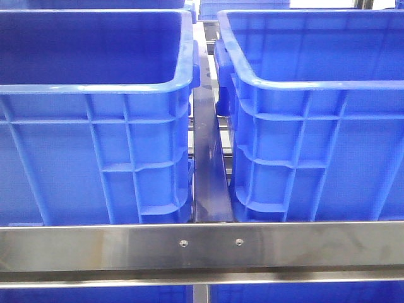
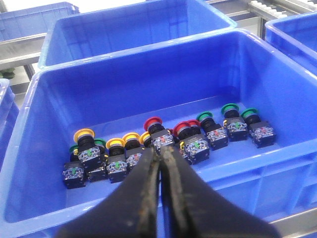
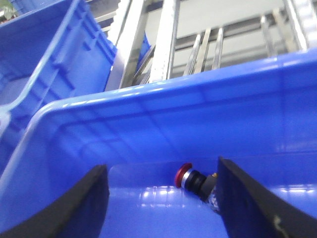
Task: Pick red and yellow buttons and place in box
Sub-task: 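Lower the yellow button into the bin and open the right gripper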
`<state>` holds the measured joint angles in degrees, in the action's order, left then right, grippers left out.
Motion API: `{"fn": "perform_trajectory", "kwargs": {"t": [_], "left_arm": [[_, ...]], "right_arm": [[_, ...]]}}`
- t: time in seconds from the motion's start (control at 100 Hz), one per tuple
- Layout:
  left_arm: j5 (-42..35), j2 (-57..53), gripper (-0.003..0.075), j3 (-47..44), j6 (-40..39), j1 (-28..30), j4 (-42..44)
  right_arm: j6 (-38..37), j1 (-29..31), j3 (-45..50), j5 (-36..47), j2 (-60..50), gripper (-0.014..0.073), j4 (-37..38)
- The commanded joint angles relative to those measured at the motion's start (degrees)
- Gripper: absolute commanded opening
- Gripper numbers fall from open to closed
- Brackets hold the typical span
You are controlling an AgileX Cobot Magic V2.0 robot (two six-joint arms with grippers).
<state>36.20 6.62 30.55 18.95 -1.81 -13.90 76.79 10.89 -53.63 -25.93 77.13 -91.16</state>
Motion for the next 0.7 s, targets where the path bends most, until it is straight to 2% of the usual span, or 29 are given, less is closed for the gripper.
{"fn": "perform_trajectory", "kwargs": {"t": [0.0, 0.22, 0.69], "left_arm": [[-4.9, 0.8, -0.0019, 1.3, -0.5, 0.0, -1.2], [-4.9, 0.8, -0.0019, 1.2, -0.5, 0.0, -1.2], [-4.9, 0.8, -0.0019, 1.2, -0.5, 0.0, -1.2]], "right_arm": [[4.4, -0.2, 2.0, 0.4, -7.3, 0.0489, -1.3], [9.5, -0.2, 10.4, 1.2, -20.3, 0.0489, -1.3], [10.2, -0.2, 27.2, 3.9, -47.4, 0.0486, -0.1]]}}
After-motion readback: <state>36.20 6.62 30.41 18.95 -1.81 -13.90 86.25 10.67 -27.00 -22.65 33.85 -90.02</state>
